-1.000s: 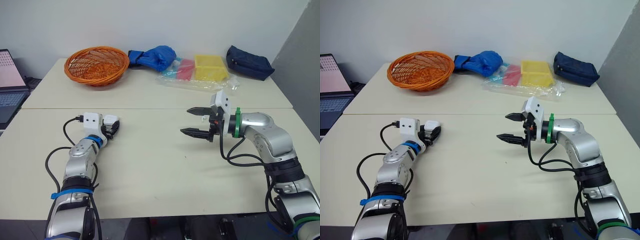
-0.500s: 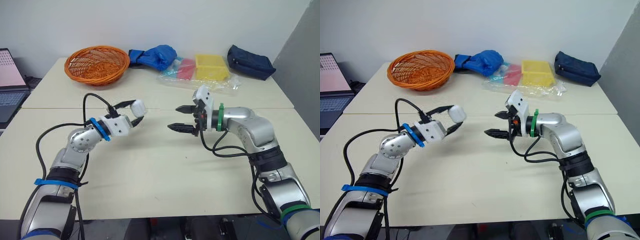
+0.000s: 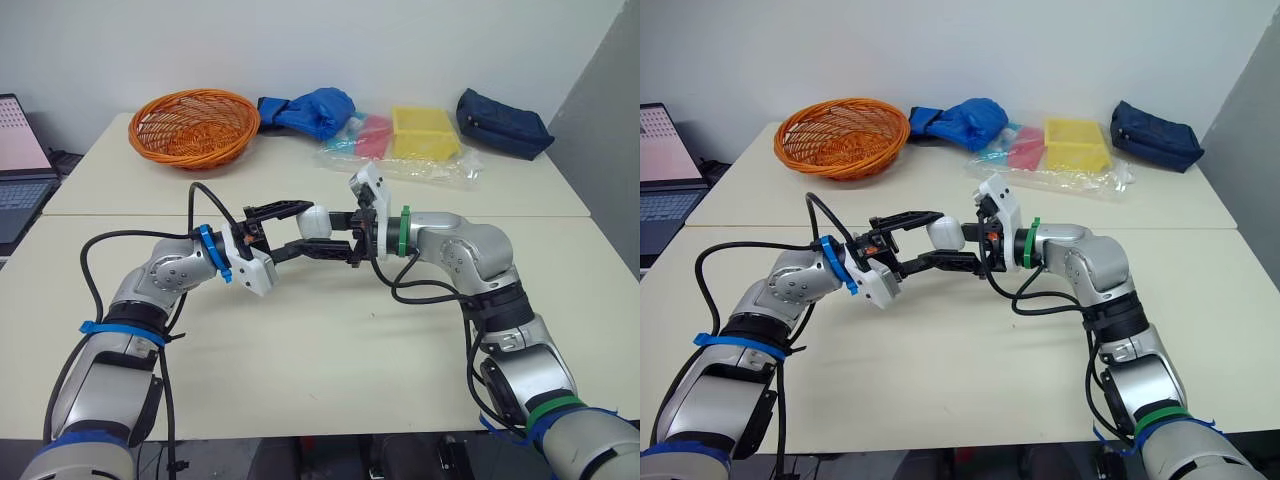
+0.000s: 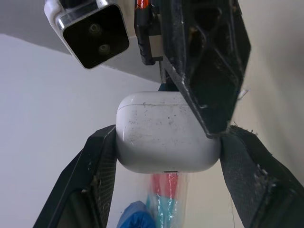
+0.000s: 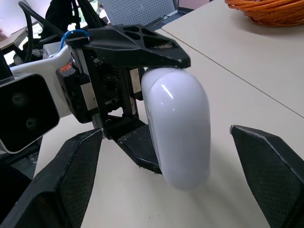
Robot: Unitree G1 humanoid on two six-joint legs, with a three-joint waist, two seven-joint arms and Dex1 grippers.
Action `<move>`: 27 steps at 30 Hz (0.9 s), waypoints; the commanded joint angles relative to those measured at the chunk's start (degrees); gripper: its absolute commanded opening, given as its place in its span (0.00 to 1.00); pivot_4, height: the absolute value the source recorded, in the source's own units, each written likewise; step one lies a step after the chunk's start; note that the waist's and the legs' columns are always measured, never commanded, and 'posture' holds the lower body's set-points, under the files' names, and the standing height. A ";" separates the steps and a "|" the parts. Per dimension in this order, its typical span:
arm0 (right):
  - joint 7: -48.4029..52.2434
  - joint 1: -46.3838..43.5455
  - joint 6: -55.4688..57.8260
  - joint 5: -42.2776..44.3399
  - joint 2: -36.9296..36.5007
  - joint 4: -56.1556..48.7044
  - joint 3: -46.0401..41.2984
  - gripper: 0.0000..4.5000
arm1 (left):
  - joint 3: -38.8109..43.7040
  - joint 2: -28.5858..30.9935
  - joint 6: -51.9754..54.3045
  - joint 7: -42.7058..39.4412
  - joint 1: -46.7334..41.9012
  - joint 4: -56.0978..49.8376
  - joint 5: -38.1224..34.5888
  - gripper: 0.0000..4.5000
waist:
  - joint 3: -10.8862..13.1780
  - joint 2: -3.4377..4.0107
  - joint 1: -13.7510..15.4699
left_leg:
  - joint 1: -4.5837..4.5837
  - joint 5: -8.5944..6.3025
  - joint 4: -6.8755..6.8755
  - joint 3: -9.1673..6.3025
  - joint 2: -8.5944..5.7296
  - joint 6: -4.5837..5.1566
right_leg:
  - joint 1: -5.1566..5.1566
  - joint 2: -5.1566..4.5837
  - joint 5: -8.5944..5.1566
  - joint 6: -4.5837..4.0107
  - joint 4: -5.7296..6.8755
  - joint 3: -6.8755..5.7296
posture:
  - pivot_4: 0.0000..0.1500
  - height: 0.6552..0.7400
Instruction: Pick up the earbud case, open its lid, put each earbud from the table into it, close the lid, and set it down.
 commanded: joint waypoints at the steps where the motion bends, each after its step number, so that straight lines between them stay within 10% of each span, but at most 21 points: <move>1: -1.46 -1.54 1.30 3.23 1.81 -1.80 -3.45 1.00 | -0.65 0.21 -1.99 0.44 -2.31 0.66 -1.39 0.62 | 0.00 0.00 0.00 | 0.00 0.00 0.00 0.00 0.00 0.00 | 0.00 0.01 0.00 0.00 0.00 -0.01 | 1.00 1.00; 9: -3.69 -1.38 0.93 3.02 2.94 -0.86 -4.01 0.96 | -1.05 -0.39 -2.12 0.87 -3.18 1.55 -1.04 0.62 | 0.00 0.00 -0.03 | 0.00 0.00 0.01 0.01 0.01 0.00 | 0.00 0.02 0.00 0.00 0.00 -0.03 | 1.00 1.00; 19: -2.23 -2.13 -1.75 0.92 1.90 0.97 -2.17 0.24 | -1.60 -0.71 -1.87 0.96 -3.76 1.76 -1.30 0.62 | 0.00 0.00 -0.05 | 0.01 0.00 0.01 0.02 0.00 0.00 | 0.00 0.03 0.00 0.00 0.01 -0.03 | 1.00 1.00; 27: -0.73 -1.56 -1.26 1.16 1.15 0.21 -1.37 0.22 | -1.87 -0.72 -2.22 0.66 -3.58 1.59 -1.98 0.62 | 0.00 0.00 -0.02 | 0.01 0.00 0.01 0.01 0.01 0.00 | 0.00 0.03 0.00 0.00 0.01 -0.04 | 1.00 1.00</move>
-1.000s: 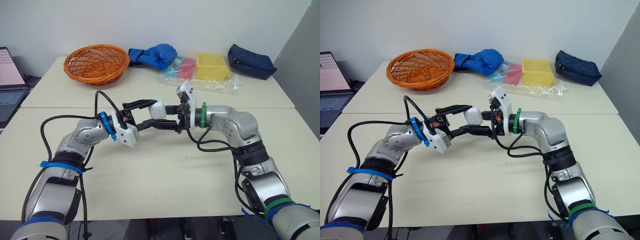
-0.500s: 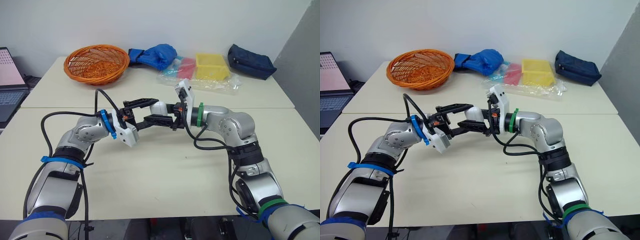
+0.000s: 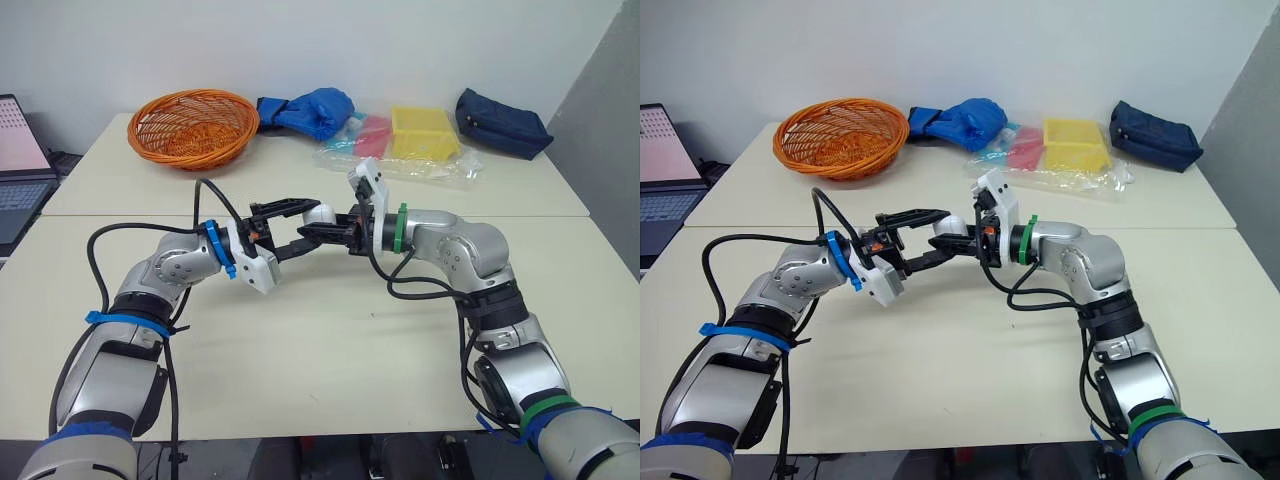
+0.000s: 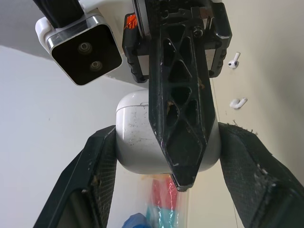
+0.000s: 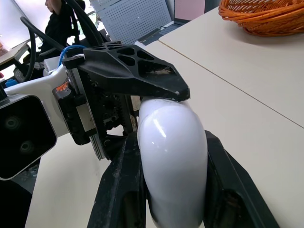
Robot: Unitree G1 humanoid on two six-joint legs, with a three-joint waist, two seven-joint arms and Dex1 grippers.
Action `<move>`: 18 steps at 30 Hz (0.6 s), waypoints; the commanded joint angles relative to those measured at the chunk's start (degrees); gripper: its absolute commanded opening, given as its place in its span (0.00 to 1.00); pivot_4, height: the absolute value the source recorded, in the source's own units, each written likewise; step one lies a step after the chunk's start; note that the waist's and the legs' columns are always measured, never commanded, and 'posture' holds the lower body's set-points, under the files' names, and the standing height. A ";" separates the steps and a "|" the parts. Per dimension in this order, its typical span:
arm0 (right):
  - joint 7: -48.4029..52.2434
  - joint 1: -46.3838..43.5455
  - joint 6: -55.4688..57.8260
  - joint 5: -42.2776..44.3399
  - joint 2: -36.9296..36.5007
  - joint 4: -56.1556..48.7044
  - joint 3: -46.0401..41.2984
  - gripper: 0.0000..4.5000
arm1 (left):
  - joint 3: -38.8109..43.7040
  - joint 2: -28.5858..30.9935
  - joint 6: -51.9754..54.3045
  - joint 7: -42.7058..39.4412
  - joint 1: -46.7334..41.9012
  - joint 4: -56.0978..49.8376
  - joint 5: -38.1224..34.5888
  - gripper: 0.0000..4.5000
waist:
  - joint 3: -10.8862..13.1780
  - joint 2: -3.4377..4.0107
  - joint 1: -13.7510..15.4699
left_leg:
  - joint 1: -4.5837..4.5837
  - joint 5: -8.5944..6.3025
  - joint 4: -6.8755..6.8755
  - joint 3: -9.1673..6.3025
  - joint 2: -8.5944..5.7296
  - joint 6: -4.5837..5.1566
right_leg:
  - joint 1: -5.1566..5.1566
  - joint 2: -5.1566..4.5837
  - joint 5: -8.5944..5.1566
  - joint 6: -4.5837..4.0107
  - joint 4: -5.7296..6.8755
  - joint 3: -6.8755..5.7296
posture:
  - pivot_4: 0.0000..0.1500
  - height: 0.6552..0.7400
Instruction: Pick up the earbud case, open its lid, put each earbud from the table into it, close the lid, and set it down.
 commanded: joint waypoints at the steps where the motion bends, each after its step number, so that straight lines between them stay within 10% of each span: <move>1: 0.74 -0.99 -0.33 0.83 -0.01 -0.97 -0.56 0.22 | 0.24 -0.03 -0.86 0.72 -1.52 -1.08 -1.94 0.62 | 0.00 0.00 0.00 | 0.00 0.00 0.00 0.00 0.00 0.00 | 0.00 0.00 0.00 0.00 0.00 0.00 | 1.00 1.00; 7: 1.40 -1.05 -0.05 1.02 -0.36 -1.71 -0.33 0.22 | 0.11 -0.07 -0.91 0.64 -1.74 -0.81 -2.12 0.62 | 0.00 0.00 0.00 | 0.00 0.00 0.00 0.00 0.00 0.00 | 0.00 0.00 0.00 0.00 0.01 0.00 | 1.00 1.00; 12: 1.08 -0.64 -0.54 0.35 -1.15 -1.80 -0.49 0.57 | 0.07 -0.06 -0.96 0.68 -1.67 -0.90 -2.25 0.62 | 0.00 0.00 0.00 | 0.00 0.00 0.01 0.00 0.00 0.00 | 0.00 0.00 0.00 0.00 0.01 0.00 | 1.00 1.00; 18: 1.34 -0.05 -0.26 0.61 -2.22 -2.51 -0.31 0.57 | 0.05 0.01 -0.98 0.65 -1.60 -1.00 -2.32 0.62 | 0.00 0.00 -0.01 | 0.00 0.00 0.01 0.00 0.00 0.00 | 0.00 0.00 0.00 0.00 0.01 0.00 | 1.00 1.00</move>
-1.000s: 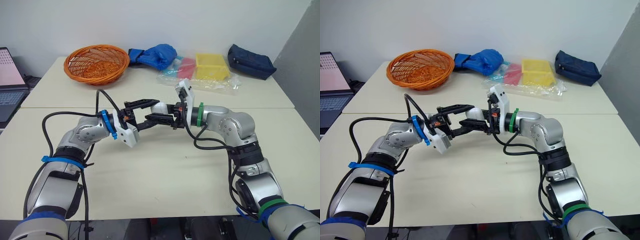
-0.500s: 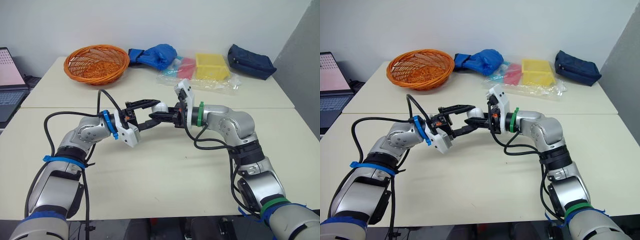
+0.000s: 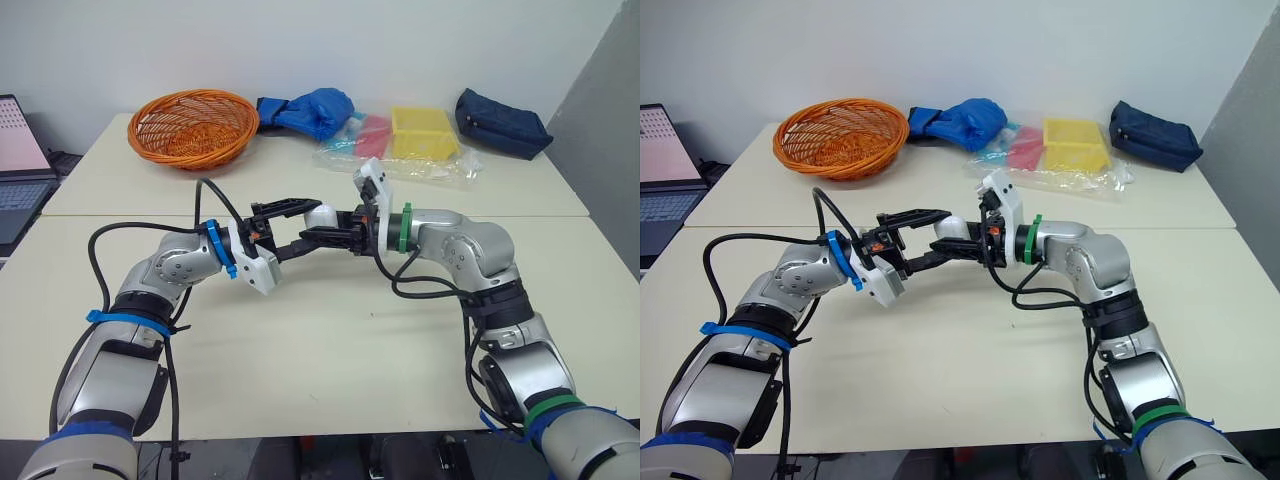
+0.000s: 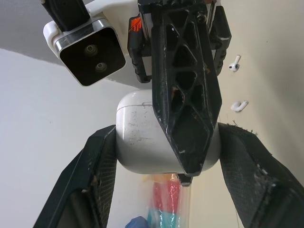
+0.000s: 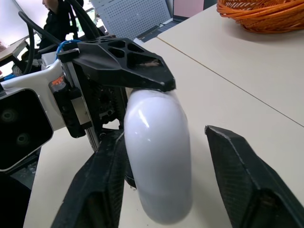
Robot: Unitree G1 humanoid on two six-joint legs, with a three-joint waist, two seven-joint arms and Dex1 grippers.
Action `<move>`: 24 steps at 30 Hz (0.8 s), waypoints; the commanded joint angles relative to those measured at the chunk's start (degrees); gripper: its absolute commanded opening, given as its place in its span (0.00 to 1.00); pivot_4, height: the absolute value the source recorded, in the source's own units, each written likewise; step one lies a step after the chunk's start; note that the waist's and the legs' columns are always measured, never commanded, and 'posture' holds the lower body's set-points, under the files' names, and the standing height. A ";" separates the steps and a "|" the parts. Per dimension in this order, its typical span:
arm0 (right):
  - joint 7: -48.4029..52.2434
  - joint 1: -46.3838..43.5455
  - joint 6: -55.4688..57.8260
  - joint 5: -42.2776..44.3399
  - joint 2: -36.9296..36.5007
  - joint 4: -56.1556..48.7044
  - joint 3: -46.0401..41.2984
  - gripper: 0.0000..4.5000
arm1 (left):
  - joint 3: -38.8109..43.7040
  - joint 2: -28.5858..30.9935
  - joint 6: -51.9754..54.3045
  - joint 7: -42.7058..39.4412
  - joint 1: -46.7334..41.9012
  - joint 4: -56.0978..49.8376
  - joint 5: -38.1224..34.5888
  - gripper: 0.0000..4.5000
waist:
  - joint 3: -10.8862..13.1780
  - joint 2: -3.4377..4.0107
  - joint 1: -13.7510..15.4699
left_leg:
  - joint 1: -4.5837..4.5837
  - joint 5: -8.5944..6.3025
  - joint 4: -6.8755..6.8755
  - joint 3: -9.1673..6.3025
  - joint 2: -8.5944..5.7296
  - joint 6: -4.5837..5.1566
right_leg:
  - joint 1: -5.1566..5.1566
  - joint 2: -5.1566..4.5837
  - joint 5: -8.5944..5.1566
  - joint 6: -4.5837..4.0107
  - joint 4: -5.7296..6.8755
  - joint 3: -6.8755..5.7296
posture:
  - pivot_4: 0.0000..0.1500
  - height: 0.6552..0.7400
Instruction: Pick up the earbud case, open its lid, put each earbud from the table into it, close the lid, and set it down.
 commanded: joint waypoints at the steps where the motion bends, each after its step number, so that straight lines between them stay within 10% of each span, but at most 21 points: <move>1: 0.57 -0.15 -0.40 0.58 -0.44 -2.43 -0.33 0.57 | 0.28 0.02 -0.65 0.64 -1.36 -1.00 -2.09 0.62 | 0.00 0.00 -0.01 | 0.00 0.00 0.00 0.00 0.00 0.00 | 0.00 0.00 0.00 0.00 0.00 0.00 | 1.00 1.00; 9: 0.77 0.57 -0.04 0.69 -1.53 -2.52 -0.46 0.57 | 0.22 -0.19 -0.60 0.67 -1.44 -1.18 -2.16 0.62 | 0.00 0.00 -0.02 | 0.00 0.00 0.02 0.01 0.00 0.00 | 0.00 0.00 0.00 0.00 0.01 0.00 | 1.00 1.00; 16: 1.20 0.25 0.17 1.19 -1.20 -2.02 -0.93 0.19 | 0.12 -0.69 -0.42 0.77 -1.76 -1.04 -1.85 0.62 | 0.00 0.00 0.01 | 0.00 0.00 0.02 -0.01 -0.01 0.00 | 0.00 0.01 0.00 0.00 0.02 0.00 | 1.00 1.00; 24: 1.23 -0.26 -0.09 1.54 -1.04 -1.35 -1.79 0.19 | 0.12 -0.40 -0.83 0.74 -1.45 -1.46 -1.37 0.62 | 0.00 0.00 -0.01 | 0.00 0.00 0.05 -0.01 0.00 0.00 | 0.00 0.01 0.01 0.01 0.03 0.00 | 1.00 1.00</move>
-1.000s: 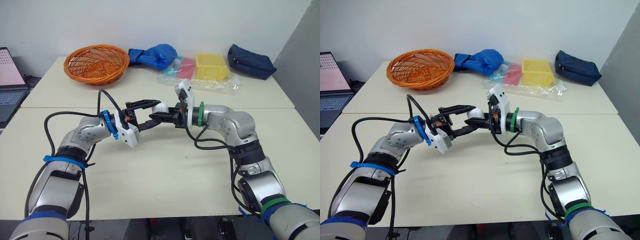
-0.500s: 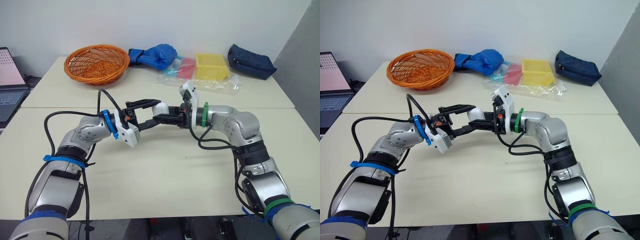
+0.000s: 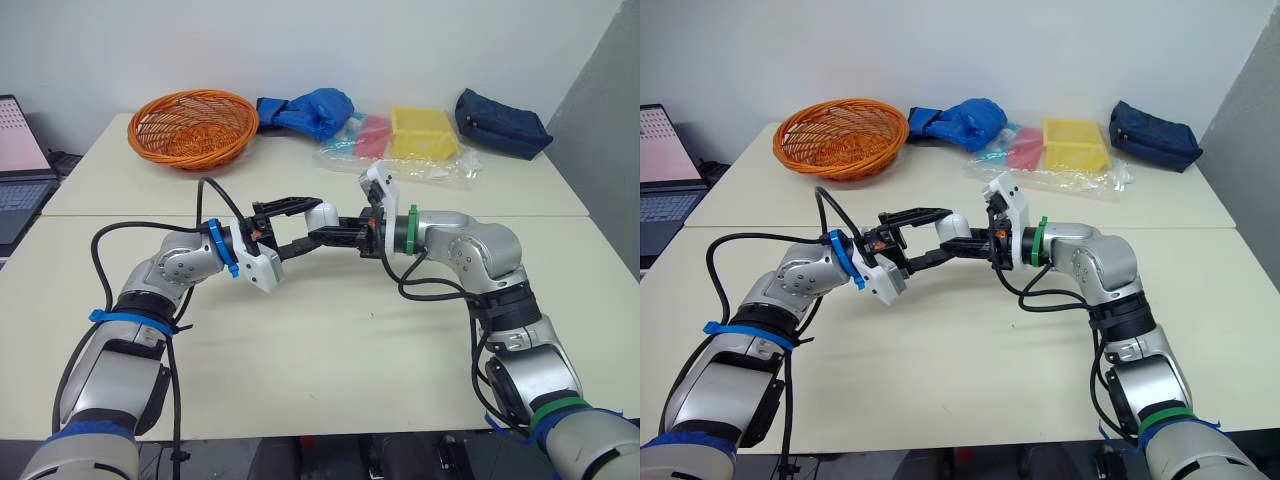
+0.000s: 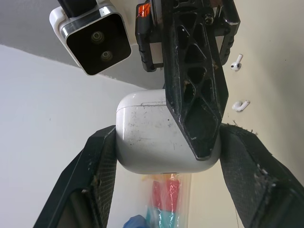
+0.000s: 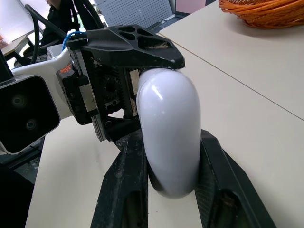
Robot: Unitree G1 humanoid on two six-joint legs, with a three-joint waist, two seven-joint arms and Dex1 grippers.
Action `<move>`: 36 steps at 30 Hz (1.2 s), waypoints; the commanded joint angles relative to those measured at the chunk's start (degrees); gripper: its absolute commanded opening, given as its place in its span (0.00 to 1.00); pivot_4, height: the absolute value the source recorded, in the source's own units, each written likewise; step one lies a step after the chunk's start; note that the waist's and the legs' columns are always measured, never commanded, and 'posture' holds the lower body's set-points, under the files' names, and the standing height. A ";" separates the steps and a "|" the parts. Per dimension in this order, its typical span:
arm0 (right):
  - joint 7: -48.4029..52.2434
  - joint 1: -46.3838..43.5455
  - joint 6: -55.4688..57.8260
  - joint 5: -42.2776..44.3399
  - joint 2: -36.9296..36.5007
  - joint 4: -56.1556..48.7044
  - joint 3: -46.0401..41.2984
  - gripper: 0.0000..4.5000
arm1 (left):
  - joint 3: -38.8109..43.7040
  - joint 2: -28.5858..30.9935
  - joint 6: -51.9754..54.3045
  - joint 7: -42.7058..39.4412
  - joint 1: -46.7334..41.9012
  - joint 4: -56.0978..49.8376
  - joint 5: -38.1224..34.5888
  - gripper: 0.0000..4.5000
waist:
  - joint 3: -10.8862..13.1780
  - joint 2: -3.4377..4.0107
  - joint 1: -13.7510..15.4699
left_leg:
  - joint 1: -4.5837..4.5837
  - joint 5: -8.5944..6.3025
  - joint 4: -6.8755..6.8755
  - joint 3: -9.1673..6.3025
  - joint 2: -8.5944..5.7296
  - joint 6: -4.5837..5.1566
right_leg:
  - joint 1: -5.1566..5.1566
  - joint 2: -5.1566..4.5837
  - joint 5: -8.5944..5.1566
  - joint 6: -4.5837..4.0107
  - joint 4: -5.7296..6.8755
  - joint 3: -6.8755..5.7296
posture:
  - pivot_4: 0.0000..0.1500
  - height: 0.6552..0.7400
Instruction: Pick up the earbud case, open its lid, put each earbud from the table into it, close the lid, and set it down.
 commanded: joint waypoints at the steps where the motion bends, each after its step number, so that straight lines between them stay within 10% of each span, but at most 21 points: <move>1: -0.05 -1.16 -0.42 1.23 0.28 -0.22 -2.01 0.19 | 0.13 0.13 -1.73 0.77 -1.23 -1.79 -1.12 0.62 | 0.00 0.00 0.00 | 0.00 0.00 0.00 0.00 0.00 0.00 | 0.00 0.00 0.00 0.00 0.00 0.00 | 1.00 1.00; 8: -0.94 -1.43 -1.70 0.41 0.98 1.17 -2.32 0.19 | -3.77 2.60 6.48 -9.85 0.72 -6.74 -15.68 1.00 | 0.00 0.00 -0.08 | 0.00 0.00 0.01 0.02 0.00 0.00 | 0.00 0.00 0.00 0.00 0.01 0.00 | 1.00 1.00; 16: -1.89 0.95 -9.55 -6.41 -3.10 2.28 1.14 0.19 | -2.86 17.08 50.85 -39.79 1.62 -33.20 -43.41 1.00 | 0.00 0.00 -0.22 | -0.04 0.00 0.07 -0.07 0.02 0.00 | 0.00 0.06 0.00 0.00 0.02 0.04 | 1.00 1.00; 20: -1.33 2.69 -17.38 -13.72 -4.23 1.78 7.70 0.19 | -6.33 23.53 84.73 -52.32 -7.84 -34.89 -43.50 1.00 | 0.02 0.02 -0.30 | -0.04 0.00 0.16 -0.15 0.06 0.00 | 0.01 0.27 -0.19 0.29 0.02 -0.02 | 1.00 1.00; 26: 0.00 3.40 -20.93 -17.49 -3.75 1.57 11.15 0.19 | -6.28 17.36 88.39 -59.00 -15.11 -30.72 -37.25 1.00 | 0.08 0.13 -0.17 | -0.02 0.00 0.37 -0.10 0.08 0.01 | 0.06 0.29 -0.20 0.28 0.05 -0.01 | 1.00 1.00; 36: -1.18 3.31 -18.28 -19.33 -0.97 -2.78 11.82 0.19 | -9.38 11.04 80.07 -64.34 -18.79 -20.25 -28.00 0.45 | 0.10 0.15 -0.19 | -0.11 -0.01 0.56 -0.14 0.12 0.02 | 0.04 0.32 -0.20 0.27 0.12 0.03 | 1.00 1.00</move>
